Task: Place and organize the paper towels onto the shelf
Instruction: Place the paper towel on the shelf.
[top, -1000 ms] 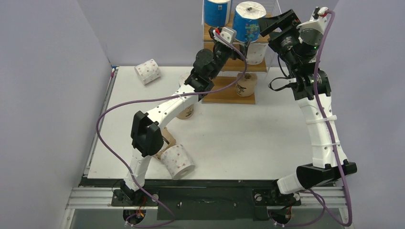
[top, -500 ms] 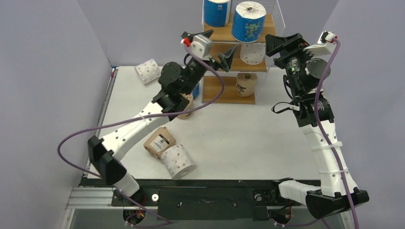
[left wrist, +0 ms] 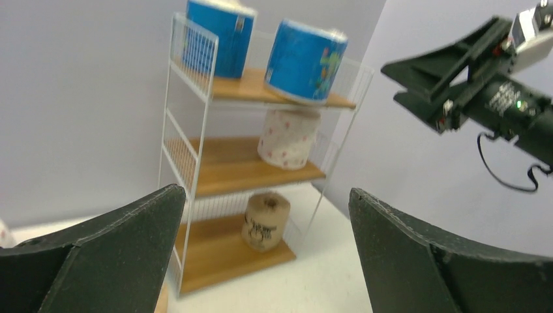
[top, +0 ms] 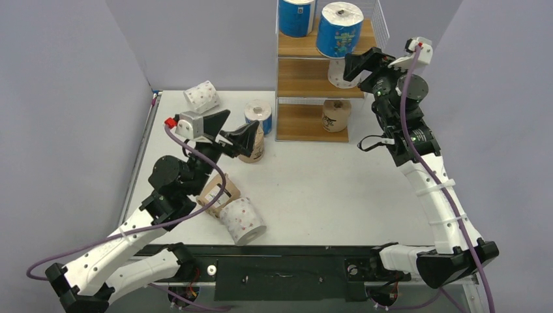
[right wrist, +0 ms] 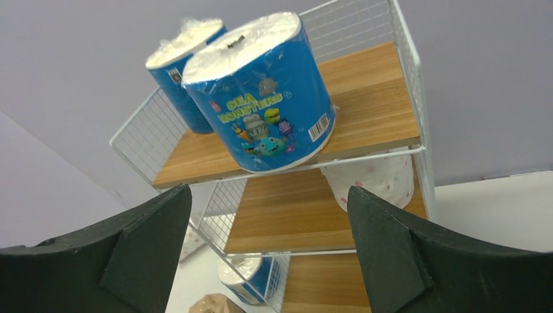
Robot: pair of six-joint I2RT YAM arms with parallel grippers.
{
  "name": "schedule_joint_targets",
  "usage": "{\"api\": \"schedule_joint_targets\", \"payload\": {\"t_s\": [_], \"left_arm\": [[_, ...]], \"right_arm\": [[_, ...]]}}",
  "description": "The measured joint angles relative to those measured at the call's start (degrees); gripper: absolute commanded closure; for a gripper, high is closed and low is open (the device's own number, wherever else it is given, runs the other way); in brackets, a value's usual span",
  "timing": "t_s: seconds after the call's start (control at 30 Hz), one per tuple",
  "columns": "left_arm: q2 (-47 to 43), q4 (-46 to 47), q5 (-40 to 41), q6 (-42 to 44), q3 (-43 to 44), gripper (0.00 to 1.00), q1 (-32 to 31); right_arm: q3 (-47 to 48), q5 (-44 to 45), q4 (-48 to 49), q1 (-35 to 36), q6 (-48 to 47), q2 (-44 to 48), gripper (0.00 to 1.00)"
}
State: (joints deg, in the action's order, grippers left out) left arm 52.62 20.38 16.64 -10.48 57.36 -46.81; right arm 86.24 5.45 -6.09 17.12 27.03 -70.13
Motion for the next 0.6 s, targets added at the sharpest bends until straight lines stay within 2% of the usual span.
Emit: {"api": "schedule_joint_targets", "payload": {"t_s": [0.3,0.6], "left_arm": [[-19.3,-12.5,3.9,-8.3,-18.2,0.04,0.0],[-30.5,-21.4,8.1,-13.0,-25.4,0.04,0.0]], "right_arm": [[4.6,1.8,-0.6,1.4,-4.7,-9.8,0.16],[11.6,2.6,-1.0,1.4,-7.0,-16.7,0.16]]}}
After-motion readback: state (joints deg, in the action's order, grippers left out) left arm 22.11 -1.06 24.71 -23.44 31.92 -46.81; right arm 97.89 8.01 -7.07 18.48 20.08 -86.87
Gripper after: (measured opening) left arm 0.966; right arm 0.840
